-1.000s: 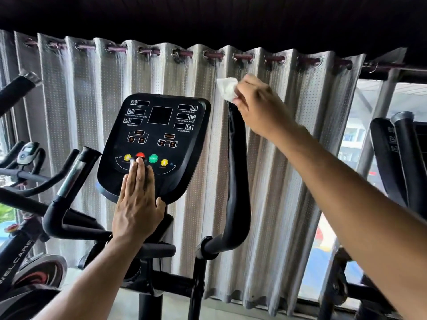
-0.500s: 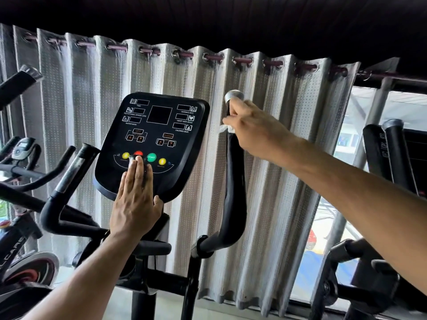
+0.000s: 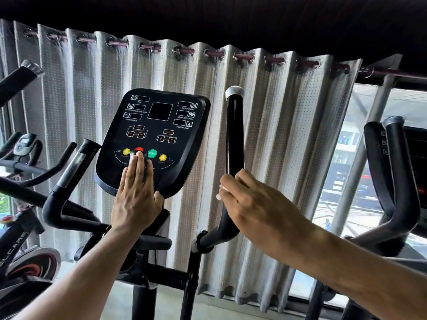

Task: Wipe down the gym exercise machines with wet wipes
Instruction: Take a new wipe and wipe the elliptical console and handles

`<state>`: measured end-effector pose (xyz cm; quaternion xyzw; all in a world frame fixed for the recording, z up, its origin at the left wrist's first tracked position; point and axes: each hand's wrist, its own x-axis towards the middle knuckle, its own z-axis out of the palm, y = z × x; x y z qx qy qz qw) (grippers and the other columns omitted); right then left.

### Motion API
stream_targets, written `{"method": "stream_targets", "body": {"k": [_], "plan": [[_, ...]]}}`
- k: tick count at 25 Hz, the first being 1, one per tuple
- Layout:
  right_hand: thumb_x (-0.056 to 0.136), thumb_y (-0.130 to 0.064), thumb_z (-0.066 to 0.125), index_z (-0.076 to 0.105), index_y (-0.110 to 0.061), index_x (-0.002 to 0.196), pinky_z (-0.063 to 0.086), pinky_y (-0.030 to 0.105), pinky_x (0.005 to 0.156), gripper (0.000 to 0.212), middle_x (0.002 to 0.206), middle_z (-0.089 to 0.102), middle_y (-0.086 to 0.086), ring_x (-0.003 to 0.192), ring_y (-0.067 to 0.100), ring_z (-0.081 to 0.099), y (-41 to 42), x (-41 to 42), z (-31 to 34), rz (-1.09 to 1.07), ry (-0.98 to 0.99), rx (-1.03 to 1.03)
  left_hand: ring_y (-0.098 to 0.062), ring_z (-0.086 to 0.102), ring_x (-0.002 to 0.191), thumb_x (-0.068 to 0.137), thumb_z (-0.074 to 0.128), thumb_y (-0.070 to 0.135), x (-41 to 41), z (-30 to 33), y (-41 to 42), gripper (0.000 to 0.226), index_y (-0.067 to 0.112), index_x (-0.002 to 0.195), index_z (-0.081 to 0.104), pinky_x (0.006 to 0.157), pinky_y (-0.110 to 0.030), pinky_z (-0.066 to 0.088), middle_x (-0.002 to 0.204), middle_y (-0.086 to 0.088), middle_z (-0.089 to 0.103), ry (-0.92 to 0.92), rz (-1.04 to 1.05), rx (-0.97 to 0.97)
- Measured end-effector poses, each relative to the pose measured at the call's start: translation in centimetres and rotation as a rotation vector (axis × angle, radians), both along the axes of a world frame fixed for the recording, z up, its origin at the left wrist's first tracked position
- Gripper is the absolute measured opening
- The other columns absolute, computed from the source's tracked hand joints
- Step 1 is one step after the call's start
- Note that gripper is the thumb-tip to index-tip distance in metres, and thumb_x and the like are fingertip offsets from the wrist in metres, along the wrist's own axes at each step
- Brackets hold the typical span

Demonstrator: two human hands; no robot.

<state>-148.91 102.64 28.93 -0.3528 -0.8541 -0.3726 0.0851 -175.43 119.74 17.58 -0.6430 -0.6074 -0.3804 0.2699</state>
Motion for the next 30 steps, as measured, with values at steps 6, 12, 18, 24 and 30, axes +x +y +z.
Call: {"method": "stream_targets", "body": {"k": [6,12,18,24,30], "plan": [[0.09,0.012,0.062,0.068,-0.002,0.124,0.059,0.034,0.073,0.038,0.099,0.057,0.005,0.088,0.018,0.054,3.3,1.3,5.9,0.101,0.321,0.078,-0.028,-0.003,0.161,0.083,0.072,0.021,0.1,0.0,0.0,0.097,-0.003,0.161,0.021,0.129,-0.048,0.016,0.173,-0.019,0.002,0.0,-0.001,0.0],[0.093,0.009,0.052,0.071,0.002,0.101,0.06,0.039,0.072,0.021,0.107,0.054,0.005,0.097,0.024,0.056,3.2,0.5,0.7,0.093,0.413,0.035,-0.031,-0.001,0.161,0.084,0.07,0.02,0.0,-0.1,0.0,0.096,-0.004,0.161,0.018,0.129,-0.049,0.016,0.173,-0.02,0.002,0.005,-0.01,0.012],[0.103,-0.002,0.047,0.072,-0.001,0.114,0.054,0.032,0.08,0.028,0.107,0.062,0.005,0.096,0.024,0.056,-0.4,1.8,-7.1,0.208,0.392,0.068,-0.03,-0.004,0.161,0.086,0.071,0.02,0.0,0.1,-0.1,0.099,-0.002,0.163,0.013,0.13,-0.046,0.011,0.173,-0.017,-0.003,0.002,-0.011,-0.006],[0.094,-0.002,0.069,0.071,0.0,0.121,0.048,0.027,0.089,0.027,0.104,0.069,0.009,0.094,0.026,0.061,-1.2,2.7,-7.0,0.285,0.866,0.229,-0.03,-0.005,0.161,0.088,0.069,0.023,0.0,0.1,0.0,0.099,0.0,0.164,0.009,0.131,-0.044,0.007,0.173,-0.017,-0.005,0.023,0.02,-0.021],[0.097,-0.002,0.067,0.076,0.002,0.102,0.051,0.031,0.084,0.01,0.101,0.065,0.014,0.09,0.029,0.061,2.4,-0.1,-7.4,0.303,0.926,0.242,-0.033,-0.003,0.161,0.088,0.066,0.023,0.0,0.2,-0.1,0.097,0.001,0.164,0.009,0.131,-0.046,0.008,0.173,-0.019,-0.003,0.04,0.023,-0.02]]}}
